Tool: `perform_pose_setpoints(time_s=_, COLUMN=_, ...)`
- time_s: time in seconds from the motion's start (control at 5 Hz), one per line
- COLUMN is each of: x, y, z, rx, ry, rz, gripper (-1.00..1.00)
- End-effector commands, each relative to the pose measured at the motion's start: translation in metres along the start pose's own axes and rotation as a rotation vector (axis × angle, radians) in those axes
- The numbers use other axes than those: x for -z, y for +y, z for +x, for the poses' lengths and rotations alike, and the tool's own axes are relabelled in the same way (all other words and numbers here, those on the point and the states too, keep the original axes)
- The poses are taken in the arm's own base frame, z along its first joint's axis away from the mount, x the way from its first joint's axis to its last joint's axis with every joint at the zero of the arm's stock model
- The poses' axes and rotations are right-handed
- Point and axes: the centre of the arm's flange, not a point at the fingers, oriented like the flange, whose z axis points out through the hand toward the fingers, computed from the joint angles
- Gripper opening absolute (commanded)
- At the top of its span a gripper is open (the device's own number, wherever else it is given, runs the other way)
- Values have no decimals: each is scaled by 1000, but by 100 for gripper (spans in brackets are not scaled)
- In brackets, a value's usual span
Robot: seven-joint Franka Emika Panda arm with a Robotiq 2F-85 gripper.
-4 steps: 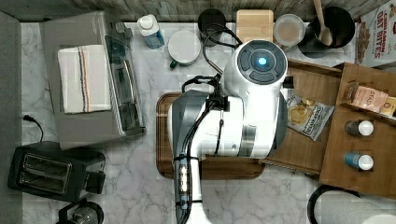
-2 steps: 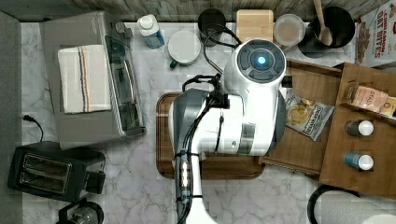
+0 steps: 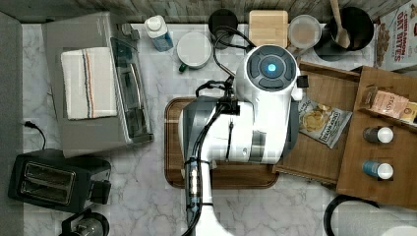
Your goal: Close the drawer.
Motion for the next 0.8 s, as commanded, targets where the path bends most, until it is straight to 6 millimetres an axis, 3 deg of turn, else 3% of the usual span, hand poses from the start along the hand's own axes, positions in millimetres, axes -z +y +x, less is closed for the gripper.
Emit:
perform_pose_setpoints(time_s=0.2, x=-63, y=-16, z=29, rx=261, ry=-4, rz=-83, gripper=-100)
perform_pose_setpoints(time_s=0.6, x=-87, y=-25, z=39, rx=262, ry=109, rz=-54, gripper=-100)
perform_pose_setpoints(time_s=0.8, x=-100, y=-27, z=53, rx=250, ry=70, rz=-31, gripper=-100)
